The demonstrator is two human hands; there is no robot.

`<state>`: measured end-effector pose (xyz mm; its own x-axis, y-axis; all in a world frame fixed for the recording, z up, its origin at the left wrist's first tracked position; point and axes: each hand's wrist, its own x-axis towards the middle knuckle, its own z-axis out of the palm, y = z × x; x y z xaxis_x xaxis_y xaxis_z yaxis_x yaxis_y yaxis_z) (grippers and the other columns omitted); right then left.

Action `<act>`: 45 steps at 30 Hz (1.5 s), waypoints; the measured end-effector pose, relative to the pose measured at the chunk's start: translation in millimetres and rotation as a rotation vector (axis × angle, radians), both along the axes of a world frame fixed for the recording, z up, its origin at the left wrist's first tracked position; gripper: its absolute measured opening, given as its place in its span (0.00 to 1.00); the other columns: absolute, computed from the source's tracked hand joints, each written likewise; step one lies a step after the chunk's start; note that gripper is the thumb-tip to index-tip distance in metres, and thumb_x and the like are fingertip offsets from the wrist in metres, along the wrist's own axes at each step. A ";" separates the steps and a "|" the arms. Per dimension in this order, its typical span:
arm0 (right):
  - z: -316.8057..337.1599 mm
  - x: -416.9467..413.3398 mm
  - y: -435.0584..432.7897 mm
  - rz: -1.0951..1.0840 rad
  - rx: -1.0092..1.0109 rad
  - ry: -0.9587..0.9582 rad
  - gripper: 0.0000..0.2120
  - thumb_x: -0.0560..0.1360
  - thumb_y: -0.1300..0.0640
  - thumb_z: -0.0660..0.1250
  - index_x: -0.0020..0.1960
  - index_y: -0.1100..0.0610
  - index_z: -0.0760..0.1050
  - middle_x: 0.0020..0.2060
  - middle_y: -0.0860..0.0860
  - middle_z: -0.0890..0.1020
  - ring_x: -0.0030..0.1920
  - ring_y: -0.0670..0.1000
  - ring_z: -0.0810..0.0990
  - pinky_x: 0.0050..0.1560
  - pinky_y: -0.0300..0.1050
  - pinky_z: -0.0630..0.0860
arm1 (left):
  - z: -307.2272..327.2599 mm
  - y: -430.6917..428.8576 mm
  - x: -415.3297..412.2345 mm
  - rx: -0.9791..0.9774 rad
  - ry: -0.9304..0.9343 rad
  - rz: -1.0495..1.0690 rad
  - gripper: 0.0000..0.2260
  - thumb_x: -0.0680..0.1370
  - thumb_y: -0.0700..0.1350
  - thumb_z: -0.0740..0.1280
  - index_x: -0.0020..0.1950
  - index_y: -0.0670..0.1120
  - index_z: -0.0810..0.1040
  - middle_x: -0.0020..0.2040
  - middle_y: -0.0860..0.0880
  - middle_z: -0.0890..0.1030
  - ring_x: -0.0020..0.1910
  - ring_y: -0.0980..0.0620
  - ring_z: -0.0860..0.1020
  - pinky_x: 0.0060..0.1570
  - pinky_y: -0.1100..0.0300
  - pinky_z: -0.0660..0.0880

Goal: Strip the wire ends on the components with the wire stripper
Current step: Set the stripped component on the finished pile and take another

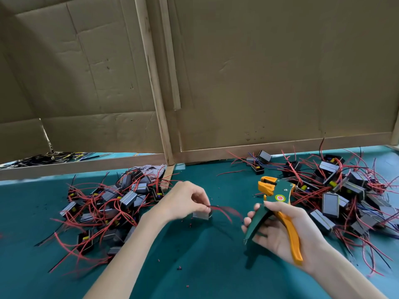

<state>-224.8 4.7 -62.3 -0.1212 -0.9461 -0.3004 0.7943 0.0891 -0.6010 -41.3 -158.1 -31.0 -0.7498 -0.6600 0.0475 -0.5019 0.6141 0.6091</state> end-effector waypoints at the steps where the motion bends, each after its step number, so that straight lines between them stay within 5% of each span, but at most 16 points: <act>1: -0.2 0.2 -0.5 -0.004 -0.002 0.000 0.12 0.60 0.62 0.72 0.42 0.66 0.78 0.39 0.63 0.79 0.38 0.64 0.82 0.41 0.59 0.81 | -0.7 0.1 -1.2 -0.044 0.041 0.026 0.05 0.69 0.44 0.77 0.36 0.50 0.83 0.35 0.53 0.83 0.33 0.61 0.77 0.37 0.69 0.73; 8: 4.0 6.2 2.9 -0.023 -0.118 0.100 0.09 0.62 0.62 0.69 0.40 0.65 0.81 0.45 0.65 0.80 0.38 0.66 0.82 0.41 0.59 0.81 | 2.2 11.4 -9.9 0.077 0.278 -0.007 0.04 0.75 0.41 0.72 0.43 0.50 0.80 0.38 0.51 0.83 0.36 0.57 0.77 0.43 0.63 0.73; 12: 8.7 7.0 8.1 0.006 -0.170 0.186 0.22 0.63 0.62 0.69 0.55 0.70 0.78 0.53 0.66 0.81 0.39 0.67 0.82 0.40 0.59 0.81 | 5.4 21.3 -16.1 0.189 0.371 -0.063 0.05 0.76 0.38 0.70 0.46 0.47 0.81 0.41 0.50 0.83 0.39 0.58 0.79 0.46 0.67 0.74; 18: 10.5 9.7 12.0 0.186 -0.242 0.259 0.22 0.66 0.63 0.67 0.60 0.64 0.80 0.43 0.67 0.79 0.42 0.64 0.83 0.44 0.56 0.80 | 6.2 35.9 -24.3 0.347 0.470 -0.156 0.02 0.77 0.36 0.68 0.49 0.40 0.80 0.38 0.52 0.82 0.38 0.57 0.79 0.45 0.65 0.75; 24: 8.2 5.9 9.5 0.171 -0.287 0.161 0.27 0.62 0.60 0.72 0.61 0.65 0.79 0.47 0.67 0.80 0.41 0.62 0.82 0.44 0.57 0.80 | 3.3 43.1 -27.6 0.443 0.558 -0.125 0.03 0.78 0.35 0.66 0.47 0.41 0.78 0.40 0.47 0.82 0.39 0.56 0.79 0.44 0.65 0.75; 28: 4.8 2.0 4.2 0.118 -0.219 0.084 0.25 0.63 0.65 0.70 0.60 0.68 0.78 0.50 0.66 0.80 0.40 0.61 0.82 0.42 0.55 0.81 | 1.8 46.4 -30.7 0.644 0.740 -0.085 0.04 0.79 0.36 0.63 0.46 0.40 0.75 0.38 0.47 0.82 0.42 0.50 0.80 0.48 0.59 0.77; 33: 0.8 -0.3 0.1 0.075 -0.121 -0.017 0.32 0.56 0.65 0.77 0.59 0.72 0.77 0.50 0.65 0.81 0.39 0.61 0.83 0.41 0.54 0.81 | 2.9 53.7 -36.4 0.830 0.983 -0.046 0.04 0.79 0.35 0.61 0.45 0.39 0.74 0.39 0.43 0.80 0.40 0.49 0.82 0.44 0.61 0.78; 38: 0.9 -1.5 2.0 0.133 -0.140 0.138 0.21 0.62 0.66 0.72 0.55 0.68 0.81 0.56 0.64 0.82 0.41 0.63 0.83 0.42 0.56 0.81 | 9.5 51.0 -34.5 0.672 0.941 0.032 0.05 0.79 0.35 0.63 0.48 0.42 0.78 0.37 0.49 0.80 0.32 0.55 0.75 0.37 0.65 0.73; 41: 5.0 -0.7 4.7 0.169 -0.165 0.293 0.11 0.63 0.65 0.73 0.45 0.63 0.83 0.48 0.67 0.82 0.41 0.64 0.83 0.42 0.55 0.81 | 24.5 44.2 -24.2 0.435 0.812 0.064 0.05 0.78 0.37 0.65 0.47 0.43 0.80 0.33 0.51 0.80 0.28 0.58 0.73 0.32 0.68 0.70; 45: 8.8 3.1 8.1 0.252 -0.249 0.354 0.17 0.58 0.58 0.82 0.43 0.61 0.80 0.40 0.65 0.80 0.43 0.66 0.82 0.46 0.59 0.80 | 44.0 44.6 -11.5 0.236 0.700 0.018 0.03 0.76 0.40 0.70 0.42 0.45 0.81 0.33 0.53 0.81 0.27 0.58 0.72 0.31 0.70 0.69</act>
<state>-221.7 12.8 -53.6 0.0666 -0.9968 -0.0433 0.5097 0.0713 -0.8574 -52.8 -113.6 13.1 -0.5851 -0.7238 0.3657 0.0437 0.4222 0.9054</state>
